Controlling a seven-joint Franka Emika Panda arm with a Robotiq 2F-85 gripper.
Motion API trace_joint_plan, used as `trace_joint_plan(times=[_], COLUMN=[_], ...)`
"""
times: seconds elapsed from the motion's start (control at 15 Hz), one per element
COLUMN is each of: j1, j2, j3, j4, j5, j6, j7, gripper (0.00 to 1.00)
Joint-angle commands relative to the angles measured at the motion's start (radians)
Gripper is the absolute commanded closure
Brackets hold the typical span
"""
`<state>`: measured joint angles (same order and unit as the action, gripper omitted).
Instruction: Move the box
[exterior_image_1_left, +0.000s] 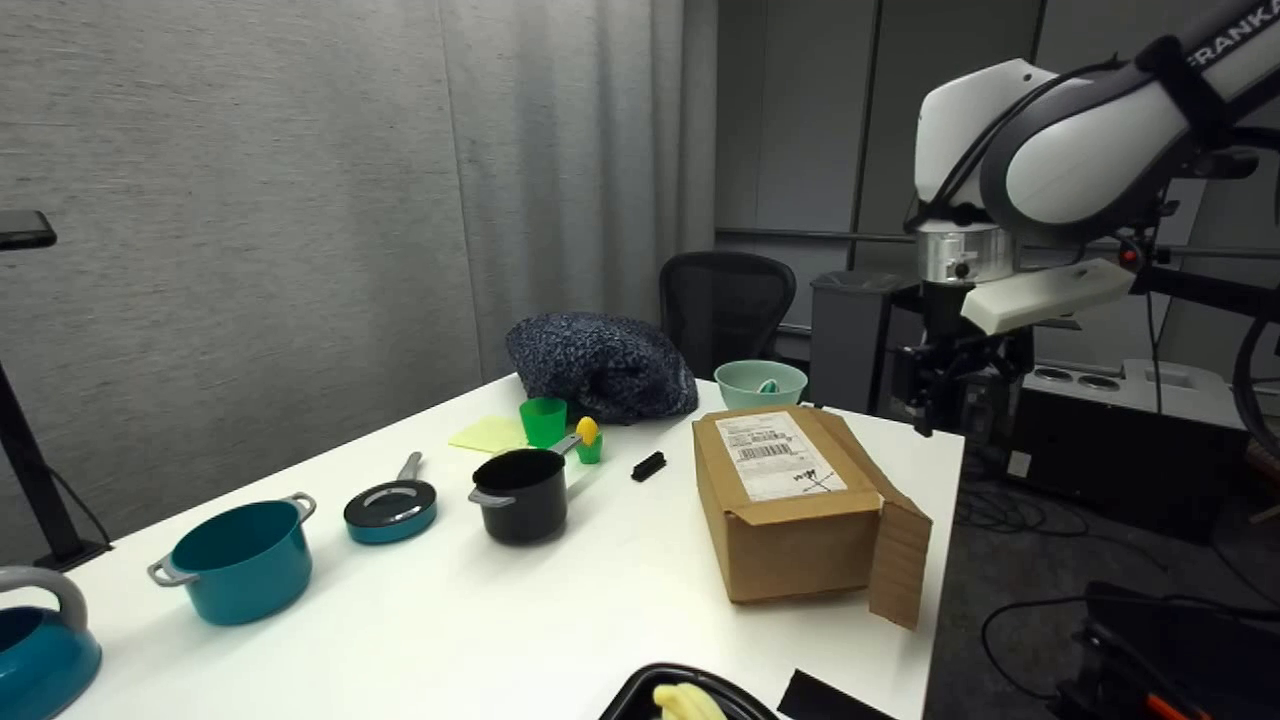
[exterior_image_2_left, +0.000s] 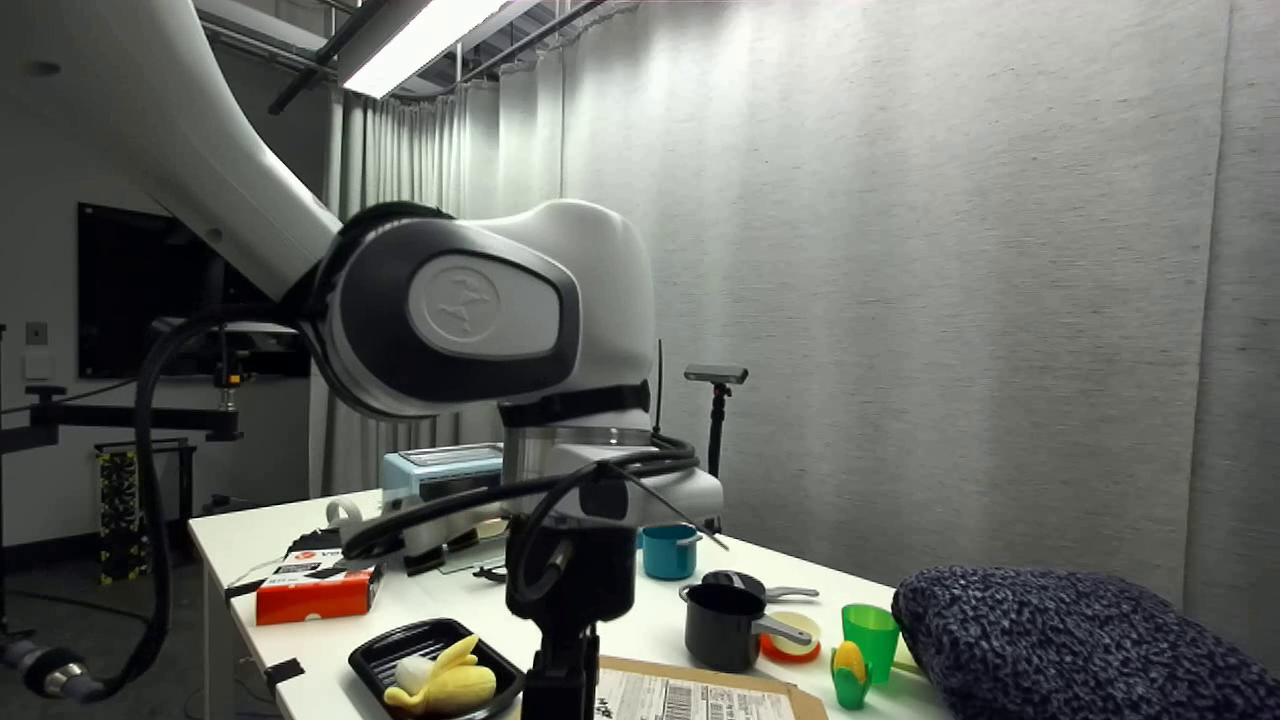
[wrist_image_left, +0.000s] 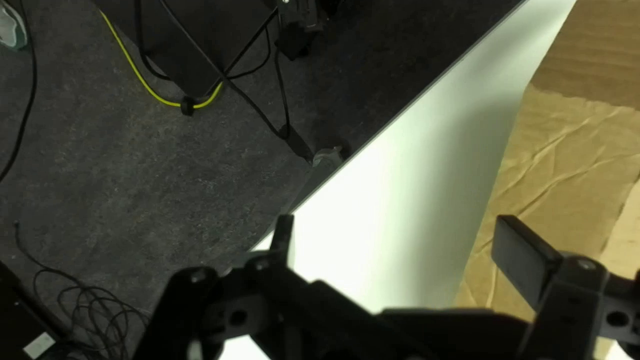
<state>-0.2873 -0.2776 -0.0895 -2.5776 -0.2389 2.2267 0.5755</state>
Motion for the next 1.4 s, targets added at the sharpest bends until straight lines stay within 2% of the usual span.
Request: trace_joint_plan(times=[0.0,0.4,0.47,0.53,0.67,0.87,1.2,1.27,1.33], j1=[-0.027,-0.010,-0.007,-0.004,0.001,0.015,0.071,0.086,0.102], j2=[0.109,0.230,0.241,0.254,0.279,0.321,0.400,0.410,0.416], j3=[0.002,-0.041,-0.052,-0.061,-0.076,-0.088,-0.075,-0.070,-0.066], j4=[0.026,0.071,0.074,0.079,0.086,0.095,0.131,0.144,0.158], j5=[-0.082,-0.181,-0.177,-0.162,-0.151,-0.103,-0.006,0.021,0.041], j6=[0.041,0.055,0.094,0.124,0.188,0.284,0.365,0.374,0.379], j7=[0.106,0.235,0.241,0.252,0.268,0.257,0.218,0.205,0.194], gripper=[0.00,0.00,0.06,0.28,0.32,0.56,0.94,1.00,1.00])
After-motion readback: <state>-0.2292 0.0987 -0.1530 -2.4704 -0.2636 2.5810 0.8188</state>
